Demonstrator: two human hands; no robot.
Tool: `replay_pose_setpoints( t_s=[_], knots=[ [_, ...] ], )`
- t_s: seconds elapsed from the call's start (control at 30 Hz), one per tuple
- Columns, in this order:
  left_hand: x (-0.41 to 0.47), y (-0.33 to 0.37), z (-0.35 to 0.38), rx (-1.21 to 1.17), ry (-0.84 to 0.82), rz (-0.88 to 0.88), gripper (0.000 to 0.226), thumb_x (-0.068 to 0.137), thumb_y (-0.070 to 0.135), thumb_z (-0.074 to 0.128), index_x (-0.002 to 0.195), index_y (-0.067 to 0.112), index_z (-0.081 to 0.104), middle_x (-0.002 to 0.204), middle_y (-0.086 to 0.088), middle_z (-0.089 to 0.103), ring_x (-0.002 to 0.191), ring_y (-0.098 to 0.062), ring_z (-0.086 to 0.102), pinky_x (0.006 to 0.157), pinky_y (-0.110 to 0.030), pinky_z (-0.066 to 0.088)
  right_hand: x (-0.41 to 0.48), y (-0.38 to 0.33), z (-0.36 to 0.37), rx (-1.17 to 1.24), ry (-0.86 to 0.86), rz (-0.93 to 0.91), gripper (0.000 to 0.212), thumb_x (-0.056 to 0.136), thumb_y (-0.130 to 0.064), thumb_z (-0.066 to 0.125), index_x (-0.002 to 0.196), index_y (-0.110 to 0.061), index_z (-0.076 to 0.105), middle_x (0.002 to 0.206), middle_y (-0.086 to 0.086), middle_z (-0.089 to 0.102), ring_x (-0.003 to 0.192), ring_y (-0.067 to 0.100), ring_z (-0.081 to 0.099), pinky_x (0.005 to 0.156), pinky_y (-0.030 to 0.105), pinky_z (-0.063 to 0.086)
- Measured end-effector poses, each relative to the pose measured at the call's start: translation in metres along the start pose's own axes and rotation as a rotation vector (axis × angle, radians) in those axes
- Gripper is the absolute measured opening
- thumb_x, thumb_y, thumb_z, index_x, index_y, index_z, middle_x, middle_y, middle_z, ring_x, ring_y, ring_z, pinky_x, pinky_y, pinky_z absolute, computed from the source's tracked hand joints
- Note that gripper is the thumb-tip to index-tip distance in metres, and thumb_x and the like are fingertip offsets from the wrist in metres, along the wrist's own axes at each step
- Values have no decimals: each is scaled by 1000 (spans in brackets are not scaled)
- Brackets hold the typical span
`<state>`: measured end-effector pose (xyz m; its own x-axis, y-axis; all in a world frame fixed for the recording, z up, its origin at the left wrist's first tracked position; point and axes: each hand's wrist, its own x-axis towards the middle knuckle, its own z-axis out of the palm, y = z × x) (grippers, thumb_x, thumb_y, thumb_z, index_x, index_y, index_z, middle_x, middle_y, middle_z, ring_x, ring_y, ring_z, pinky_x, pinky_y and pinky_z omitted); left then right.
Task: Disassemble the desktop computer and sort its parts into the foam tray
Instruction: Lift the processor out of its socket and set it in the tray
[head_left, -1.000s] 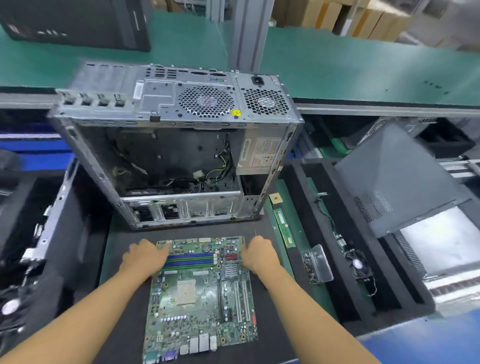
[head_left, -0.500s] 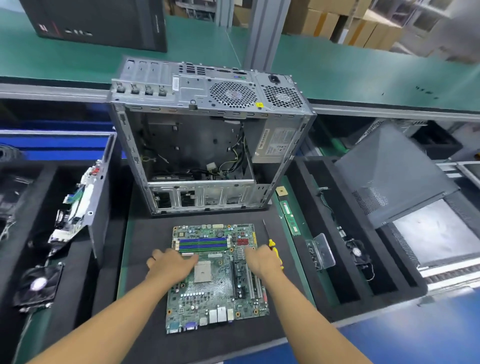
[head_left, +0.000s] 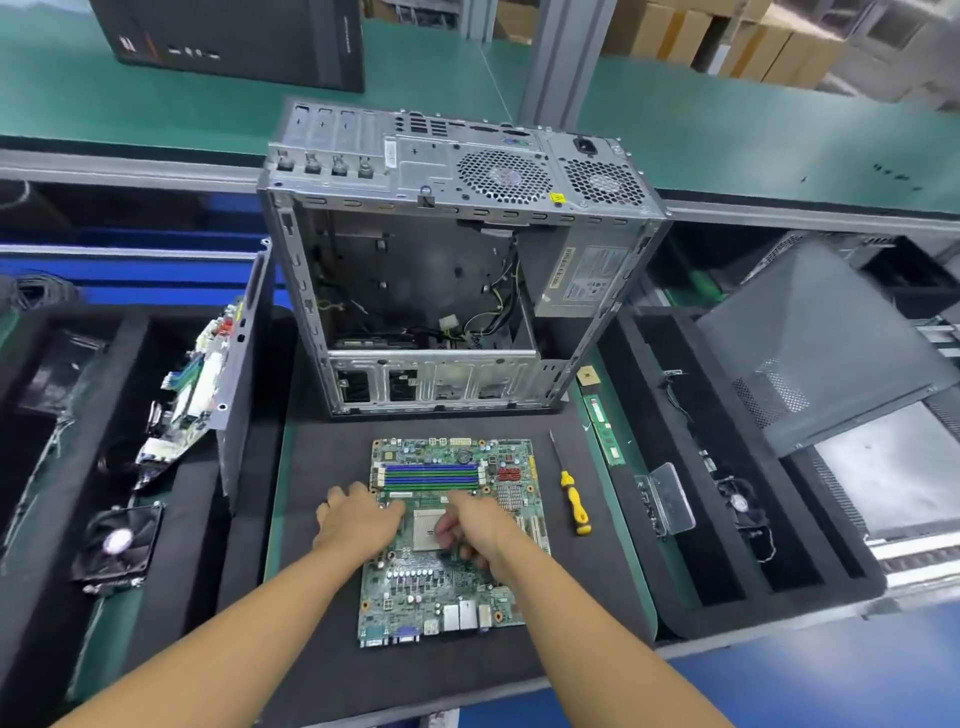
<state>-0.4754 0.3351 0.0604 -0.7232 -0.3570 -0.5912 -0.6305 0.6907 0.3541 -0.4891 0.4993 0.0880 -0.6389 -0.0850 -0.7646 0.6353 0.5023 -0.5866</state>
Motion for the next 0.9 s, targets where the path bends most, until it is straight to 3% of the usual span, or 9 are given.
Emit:
replay_pose_setpoints(
  t_s=[0.1, 0.27, 0.37, 0.53, 0.7, 0.8, 0.9],
  knots=[
    [-3, 2, -1, 6, 9, -1, 64, 94, 52, 47, 141, 10, 37, 149, -14, 30, 135, -34, 31, 104, -44, 37, 2, 0, 1, 11, 8, 9, 47, 105, -37, 36, 77, -12, 65, 68, 0, 64, 46, 9, 43, 40, 19, 30],
    [-3, 3, -4, 8, -1, 2, 67, 94, 51, 46, 144, 8, 34, 149, -14, 30, 136, -34, 31, 105, -44, 37, 0, 7, -3, -165, -71, 126, 26, 95, -15, 50, 72, -11, 61, 53, -3, 55, 36, 8, 41, 37, 20, 30],
    [-3, 1, -3, 3, -5, 12, 66, 94, 51, 46, 144, 9, 35, 148, -14, 31, 135, -34, 31, 105, -45, 37, 2, 17, 1, -225, -71, 194, 30, 97, -8, 51, 68, -7, 60, 54, 5, 57, 32, 10, 43, 33, 18, 30],
    [-3, 0, -3, 6, -14, 26, 64, 94, 50, 45, 143, 10, 35, 148, -13, 31, 135, -33, 31, 104, -45, 37, 10, 18, 7, -373, -35, 193, 38, 97, -11, 53, 60, -5, 61, 65, 12, 61, 45, 18, 47, 40, 26, 35],
    [-2, -2, -3, -1, -24, 31, 65, 94, 50, 45, 144, 10, 34, 147, -13, 31, 135, -32, 31, 105, -44, 37, 12, 22, 7, -425, -12, 130, 45, 100, -25, 52, 59, -6, 60, 59, 8, 63, 42, 16, 49, 45, 27, 45],
    [0, -2, -2, 5, -23, 41, 62, 94, 49, 44, 141, 8, 38, 145, -14, 32, 134, -33, 32, 106, -44, 36, 7, 23, 0, -374, 194, -4, 40, 99, -23, 49, 64, -6, 58, 59, 8, 66, 46, 19, 56, 51, 26, 47],
    [0, 3, -1, 28, -31, 33, 62, 96, 49, 44, 139, 5, 41, 146, -16, 32, 133, -34, 34, 106, -43, 37, 1, 24, -25, -448, 572, -129, 24, 99, -26, 45, 88, -8, 57, 90, 11, 65, 76, 26, 60, 64, 31, 48]
  ],
)
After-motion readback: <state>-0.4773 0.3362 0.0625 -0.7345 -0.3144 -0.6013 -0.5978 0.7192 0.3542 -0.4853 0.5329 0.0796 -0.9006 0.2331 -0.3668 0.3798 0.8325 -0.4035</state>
